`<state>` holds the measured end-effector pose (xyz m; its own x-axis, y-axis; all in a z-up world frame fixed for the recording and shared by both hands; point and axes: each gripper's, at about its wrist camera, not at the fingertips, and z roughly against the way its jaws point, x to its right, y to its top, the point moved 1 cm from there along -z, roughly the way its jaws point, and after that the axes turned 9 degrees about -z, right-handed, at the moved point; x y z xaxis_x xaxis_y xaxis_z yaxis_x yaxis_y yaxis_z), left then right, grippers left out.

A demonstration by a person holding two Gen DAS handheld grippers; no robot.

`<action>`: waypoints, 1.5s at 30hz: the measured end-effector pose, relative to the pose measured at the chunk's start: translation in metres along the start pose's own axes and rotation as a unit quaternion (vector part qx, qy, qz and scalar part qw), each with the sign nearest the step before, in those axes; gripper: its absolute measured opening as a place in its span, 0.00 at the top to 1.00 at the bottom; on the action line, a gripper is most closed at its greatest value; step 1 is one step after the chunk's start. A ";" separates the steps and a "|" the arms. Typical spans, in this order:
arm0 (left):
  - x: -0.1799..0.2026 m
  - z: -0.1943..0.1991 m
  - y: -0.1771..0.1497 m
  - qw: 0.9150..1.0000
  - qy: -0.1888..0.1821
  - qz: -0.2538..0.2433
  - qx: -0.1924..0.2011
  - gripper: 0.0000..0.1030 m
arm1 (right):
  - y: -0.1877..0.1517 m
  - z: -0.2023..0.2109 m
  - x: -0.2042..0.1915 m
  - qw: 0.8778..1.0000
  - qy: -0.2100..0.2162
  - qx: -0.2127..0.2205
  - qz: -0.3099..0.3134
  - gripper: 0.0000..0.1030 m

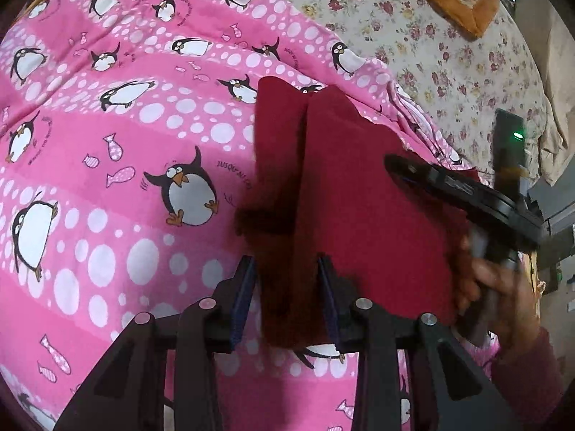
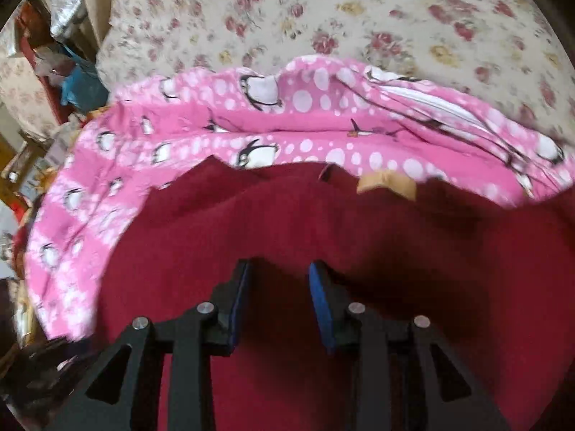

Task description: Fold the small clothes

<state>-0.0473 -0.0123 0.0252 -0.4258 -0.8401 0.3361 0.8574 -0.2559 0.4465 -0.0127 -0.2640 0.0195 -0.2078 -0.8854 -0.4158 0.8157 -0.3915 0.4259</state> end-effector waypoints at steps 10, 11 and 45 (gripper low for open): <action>0.004 -0.001 0.003 1.000 0.011 -0.011 -0.001 0.85 | 0.022 -0.015 0.020 0.998 0.010 0.018 -0.067 0.66; 0.005 0.002 0.003 1.000 0.013 -0.015 0.003 0.85 | 0.019 -0.008 0.019 0.998 0.008 0.019 -0.064 0.66; 0.012 -0.005 0.051 0.996 0.043 0.021 0.078 0.68 | -0.035 0.079 0.049 0.997 -0.039 0.064 -0.029 0.43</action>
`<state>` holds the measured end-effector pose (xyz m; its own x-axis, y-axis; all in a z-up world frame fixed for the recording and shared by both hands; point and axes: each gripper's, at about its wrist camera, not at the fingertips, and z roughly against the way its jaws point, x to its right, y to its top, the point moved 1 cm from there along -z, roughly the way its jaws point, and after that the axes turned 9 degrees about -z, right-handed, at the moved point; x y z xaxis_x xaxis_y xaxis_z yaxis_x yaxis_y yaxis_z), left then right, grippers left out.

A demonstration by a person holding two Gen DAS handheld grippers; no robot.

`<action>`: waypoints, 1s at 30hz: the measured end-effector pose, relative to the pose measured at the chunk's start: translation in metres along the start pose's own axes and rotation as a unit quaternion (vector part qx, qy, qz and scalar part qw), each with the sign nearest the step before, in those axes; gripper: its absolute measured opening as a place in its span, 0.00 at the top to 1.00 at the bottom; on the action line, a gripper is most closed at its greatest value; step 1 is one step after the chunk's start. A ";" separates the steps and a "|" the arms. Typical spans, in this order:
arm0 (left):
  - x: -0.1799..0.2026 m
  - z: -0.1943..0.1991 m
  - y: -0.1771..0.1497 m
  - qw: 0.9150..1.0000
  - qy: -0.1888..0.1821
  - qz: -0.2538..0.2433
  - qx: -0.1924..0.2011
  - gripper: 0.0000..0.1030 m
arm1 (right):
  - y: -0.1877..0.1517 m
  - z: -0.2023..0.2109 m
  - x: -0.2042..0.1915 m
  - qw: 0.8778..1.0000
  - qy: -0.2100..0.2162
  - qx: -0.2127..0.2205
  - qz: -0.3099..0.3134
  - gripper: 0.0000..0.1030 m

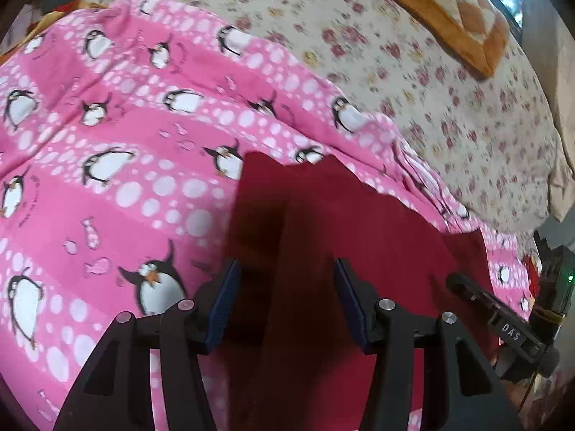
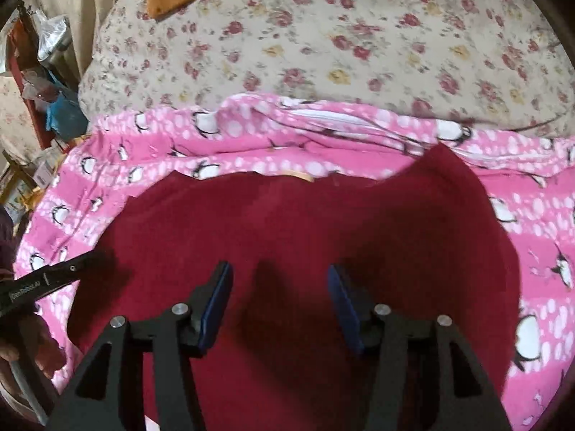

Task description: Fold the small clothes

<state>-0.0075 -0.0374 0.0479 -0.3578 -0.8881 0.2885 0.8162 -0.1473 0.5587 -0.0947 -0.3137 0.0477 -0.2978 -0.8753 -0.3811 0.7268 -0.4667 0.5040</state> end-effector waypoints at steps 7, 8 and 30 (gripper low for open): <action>-0.021 -0.015 0.000 0.997 -0.029 0.060 -0.037 0.56 | -0.007 -0.025 -0.016 0.999 -0.009 -0.034 0.029 0.40; -0.022 -0.017 -0.001 0.997 -0.030 0.064 -0.039 0.56 | -0.008 -0.024 -0.017 0.999 -0.003 -0.036 0.030 0.38; -0.019 -0.050 0.036 0.996 0.075 -0.015 -0.042 0.54 | -0.039 -0.003 0.000 0.997 0.064 -0.001 0.034 0.16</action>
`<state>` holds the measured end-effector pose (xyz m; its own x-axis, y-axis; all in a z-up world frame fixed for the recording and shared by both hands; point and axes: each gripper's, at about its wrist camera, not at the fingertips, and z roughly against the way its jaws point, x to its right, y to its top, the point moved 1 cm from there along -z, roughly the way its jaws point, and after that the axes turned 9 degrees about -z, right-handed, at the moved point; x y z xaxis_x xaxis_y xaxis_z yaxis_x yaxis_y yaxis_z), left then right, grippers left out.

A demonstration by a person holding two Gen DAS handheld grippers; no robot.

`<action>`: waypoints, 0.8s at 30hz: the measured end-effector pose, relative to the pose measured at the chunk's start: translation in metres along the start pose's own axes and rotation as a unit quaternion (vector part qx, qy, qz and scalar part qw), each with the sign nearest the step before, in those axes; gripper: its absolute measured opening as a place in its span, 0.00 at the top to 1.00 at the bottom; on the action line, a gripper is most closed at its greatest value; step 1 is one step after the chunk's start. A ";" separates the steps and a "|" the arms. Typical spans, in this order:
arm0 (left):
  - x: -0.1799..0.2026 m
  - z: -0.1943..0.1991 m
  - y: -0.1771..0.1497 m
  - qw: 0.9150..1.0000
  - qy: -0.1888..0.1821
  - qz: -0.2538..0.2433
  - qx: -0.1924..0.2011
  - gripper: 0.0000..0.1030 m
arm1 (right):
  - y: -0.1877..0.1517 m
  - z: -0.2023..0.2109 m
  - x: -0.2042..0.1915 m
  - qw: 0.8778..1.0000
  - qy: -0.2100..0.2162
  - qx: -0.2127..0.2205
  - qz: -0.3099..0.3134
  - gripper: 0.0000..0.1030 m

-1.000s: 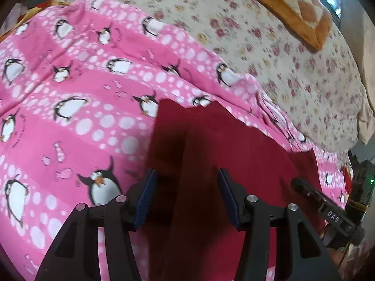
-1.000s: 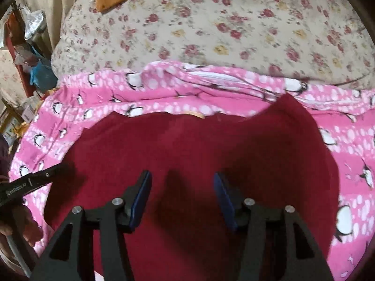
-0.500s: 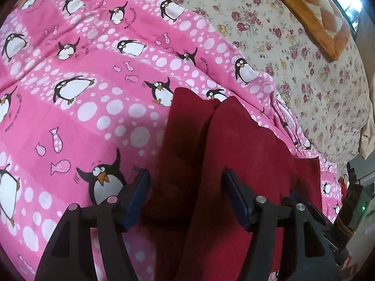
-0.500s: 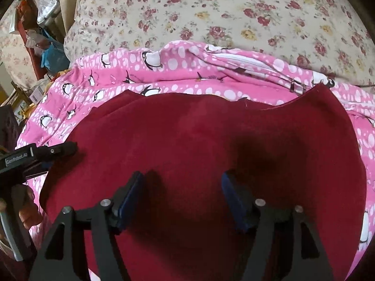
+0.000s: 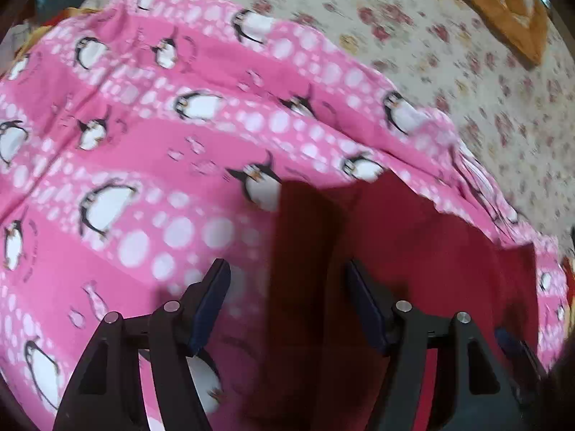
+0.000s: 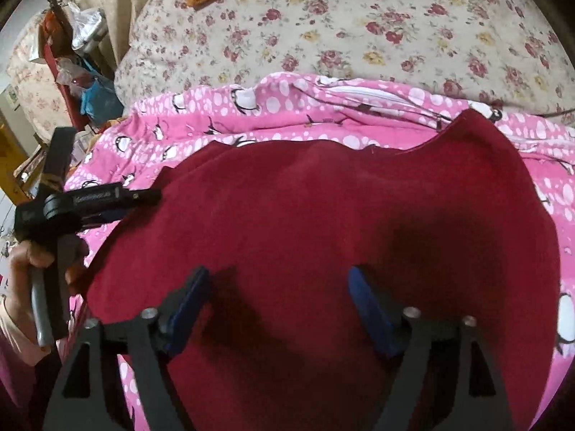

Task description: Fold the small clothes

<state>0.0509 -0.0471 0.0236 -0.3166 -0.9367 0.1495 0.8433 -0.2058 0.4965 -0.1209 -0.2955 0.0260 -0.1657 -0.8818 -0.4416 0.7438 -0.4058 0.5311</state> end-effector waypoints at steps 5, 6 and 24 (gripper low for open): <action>-0.007 -0.003 0.000 1.000 -0.003 0.016 -0.003 0.54 | -0.002 -0.002 -0.004 1.000 -0.006 0.001 0.014 0.13; -0.006 -0.001 0.000 1.000 -0.003 0.016 -0.001 0.54 | -0.003 -0.002 -0.004 1.000 -0.006 0.001 0.013 0.13; 0.005 0.002 -0.018 0.997 -0.067 -0.002 -0.033 0.48 | 0.025 -0.032 -0.015 0.995 -0.102 -0.011 -0.011 0.12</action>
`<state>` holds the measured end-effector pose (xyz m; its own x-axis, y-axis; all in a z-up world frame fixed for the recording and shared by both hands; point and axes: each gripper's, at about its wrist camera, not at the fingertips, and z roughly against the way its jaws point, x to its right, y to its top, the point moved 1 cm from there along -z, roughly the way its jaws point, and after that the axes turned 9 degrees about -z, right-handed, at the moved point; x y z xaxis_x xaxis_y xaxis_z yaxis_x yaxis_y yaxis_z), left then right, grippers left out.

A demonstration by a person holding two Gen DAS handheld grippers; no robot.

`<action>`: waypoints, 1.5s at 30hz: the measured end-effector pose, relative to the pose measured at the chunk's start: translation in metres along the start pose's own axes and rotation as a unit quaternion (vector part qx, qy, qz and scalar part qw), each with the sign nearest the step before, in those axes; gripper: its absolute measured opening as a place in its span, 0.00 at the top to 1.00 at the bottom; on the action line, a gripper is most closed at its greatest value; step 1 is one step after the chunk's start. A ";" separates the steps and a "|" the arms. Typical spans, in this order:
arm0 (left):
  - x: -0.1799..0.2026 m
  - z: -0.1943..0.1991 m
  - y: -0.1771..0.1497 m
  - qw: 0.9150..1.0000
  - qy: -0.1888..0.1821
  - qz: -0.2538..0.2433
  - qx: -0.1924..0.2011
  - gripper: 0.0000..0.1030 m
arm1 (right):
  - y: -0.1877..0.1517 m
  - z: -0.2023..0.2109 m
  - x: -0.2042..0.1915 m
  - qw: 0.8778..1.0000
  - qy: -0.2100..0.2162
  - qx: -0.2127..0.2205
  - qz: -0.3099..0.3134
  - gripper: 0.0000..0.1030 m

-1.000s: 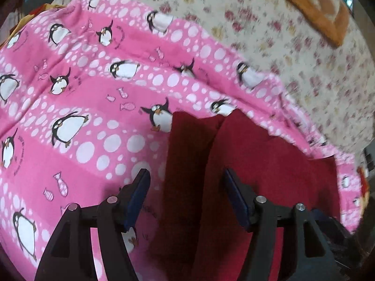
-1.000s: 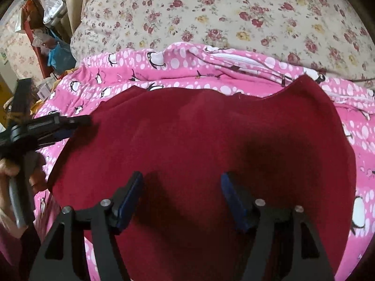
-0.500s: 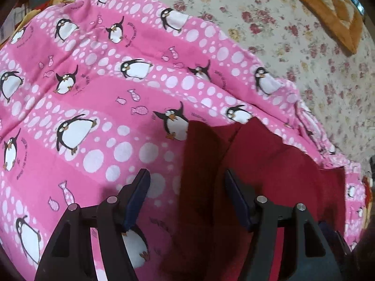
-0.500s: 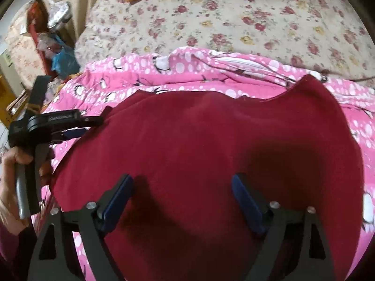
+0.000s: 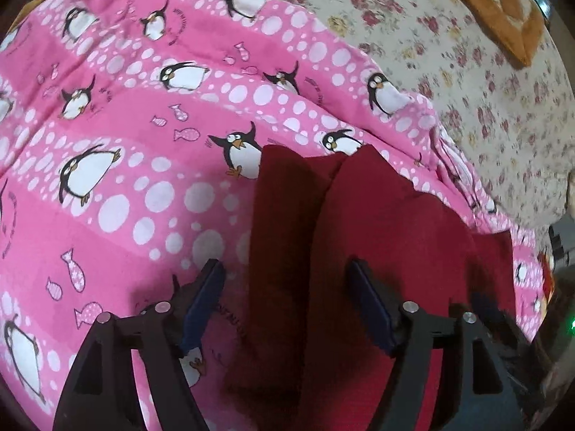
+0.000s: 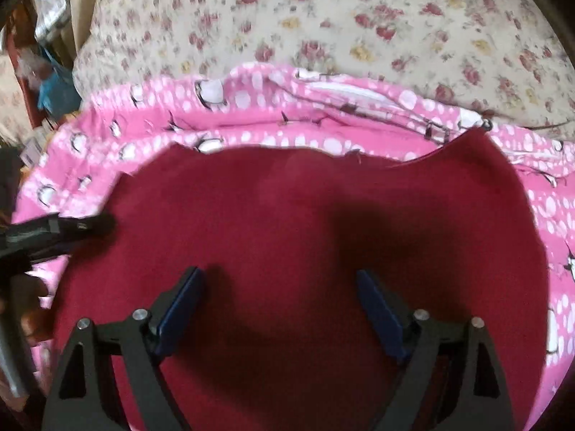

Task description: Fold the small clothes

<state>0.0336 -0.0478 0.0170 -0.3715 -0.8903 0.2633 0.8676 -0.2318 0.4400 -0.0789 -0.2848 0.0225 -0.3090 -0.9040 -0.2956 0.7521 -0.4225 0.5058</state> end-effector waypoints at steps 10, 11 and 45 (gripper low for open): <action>-0.017 0.009 -0.003 0.999 -0.009 0.028 -0.018 0.48 | 0.002 0.012 0.014 0.998 0.050 0.006 -0.034 0.09; -0.016 0.009 -0.003 0.999 -0.018 0.031 -0.025 0.45 | 0.003 0.015 0.013 0.998 0.052 0.012 -0.038 0.09; 0.096 0.087 0.007 0.987 -0.153 -0.028 0.038 1.00 | 0.001 0.001 0.018 0.998 0.055 0.016 -0.024 0.40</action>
<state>-0.0246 -0.1011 0.1200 -0.5109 -0.7143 0.4784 0.8200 -0.2377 0.5208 -0.0843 -0.3020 0.0189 -0.2777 -0.8702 -0.4070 0.7185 -0.4693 0.5133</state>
